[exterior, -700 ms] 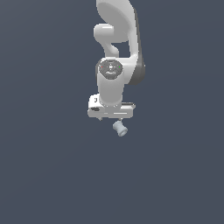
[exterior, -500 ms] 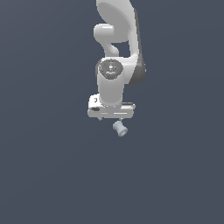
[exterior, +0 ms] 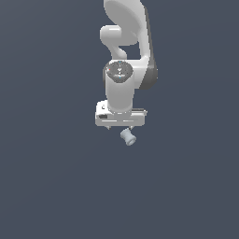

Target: Pick up the object and move it to a goal position.

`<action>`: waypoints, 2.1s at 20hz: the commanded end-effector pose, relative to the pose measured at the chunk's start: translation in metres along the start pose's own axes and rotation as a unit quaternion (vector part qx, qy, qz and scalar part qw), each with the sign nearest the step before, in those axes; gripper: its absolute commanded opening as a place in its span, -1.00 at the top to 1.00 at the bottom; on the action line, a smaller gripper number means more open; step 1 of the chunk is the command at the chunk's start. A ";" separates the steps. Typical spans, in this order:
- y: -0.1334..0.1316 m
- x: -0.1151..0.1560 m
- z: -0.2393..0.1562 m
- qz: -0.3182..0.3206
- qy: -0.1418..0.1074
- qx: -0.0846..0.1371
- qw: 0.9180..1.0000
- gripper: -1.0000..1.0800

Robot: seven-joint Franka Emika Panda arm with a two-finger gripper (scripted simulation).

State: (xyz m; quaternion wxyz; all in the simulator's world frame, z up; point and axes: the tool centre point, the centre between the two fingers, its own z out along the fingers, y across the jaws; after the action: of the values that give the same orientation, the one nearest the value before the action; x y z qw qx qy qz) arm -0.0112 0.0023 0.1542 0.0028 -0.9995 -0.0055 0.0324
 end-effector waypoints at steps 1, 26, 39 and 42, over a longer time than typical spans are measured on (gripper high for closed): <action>0.000 0.000 0.000 0.001 0.000 0.000 1.000 -0.92; -0.037 -0.010 0.049 -0.225 0.025 -0.010 0.974 -0.92; -0.044 -0.013 0.059 -0.266 0.030 -0.011 0.964 -0.92; -0.044 -0.013 0.066 -0.266 0.030 -0.011 0.963 -0.92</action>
State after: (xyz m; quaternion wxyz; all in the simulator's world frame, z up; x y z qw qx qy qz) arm -0.0288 0.0467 0.0929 0.0000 -0.9625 -0.2713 0.0000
